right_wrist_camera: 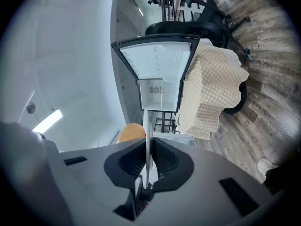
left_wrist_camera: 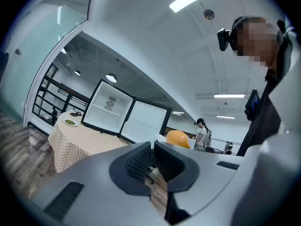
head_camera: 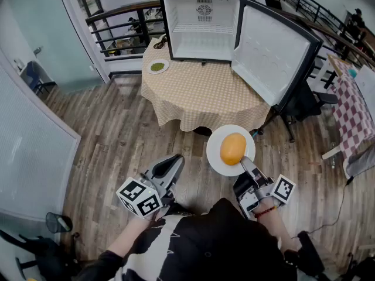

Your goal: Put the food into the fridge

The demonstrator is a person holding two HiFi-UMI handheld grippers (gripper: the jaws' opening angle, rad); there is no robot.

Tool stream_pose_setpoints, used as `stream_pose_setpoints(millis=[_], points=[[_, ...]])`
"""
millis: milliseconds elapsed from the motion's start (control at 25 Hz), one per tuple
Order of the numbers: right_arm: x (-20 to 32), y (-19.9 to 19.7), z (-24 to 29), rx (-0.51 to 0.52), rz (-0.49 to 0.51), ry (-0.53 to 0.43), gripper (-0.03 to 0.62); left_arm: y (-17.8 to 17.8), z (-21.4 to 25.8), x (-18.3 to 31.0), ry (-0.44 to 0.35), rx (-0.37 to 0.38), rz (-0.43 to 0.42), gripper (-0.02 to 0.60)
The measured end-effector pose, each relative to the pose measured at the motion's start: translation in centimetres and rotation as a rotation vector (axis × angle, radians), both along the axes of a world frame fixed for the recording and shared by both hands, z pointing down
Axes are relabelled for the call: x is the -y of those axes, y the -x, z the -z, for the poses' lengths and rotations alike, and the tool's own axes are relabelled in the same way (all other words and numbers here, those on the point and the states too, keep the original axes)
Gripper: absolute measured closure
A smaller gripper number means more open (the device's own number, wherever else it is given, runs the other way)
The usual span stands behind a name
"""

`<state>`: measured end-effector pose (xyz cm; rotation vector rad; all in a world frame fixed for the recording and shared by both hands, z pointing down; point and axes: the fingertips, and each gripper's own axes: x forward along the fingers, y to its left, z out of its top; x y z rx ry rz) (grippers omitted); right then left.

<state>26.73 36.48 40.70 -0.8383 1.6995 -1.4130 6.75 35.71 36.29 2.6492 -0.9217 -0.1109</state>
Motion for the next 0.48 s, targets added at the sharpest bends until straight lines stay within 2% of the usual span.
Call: stream_pose_setpoints(millis=[480], points=[[0.03,0.19,0.34,-0.004,0.011,-0.015,0.563,-0.16,0.17,0.18,-0.011,-0.001,-0.006,0.549]])
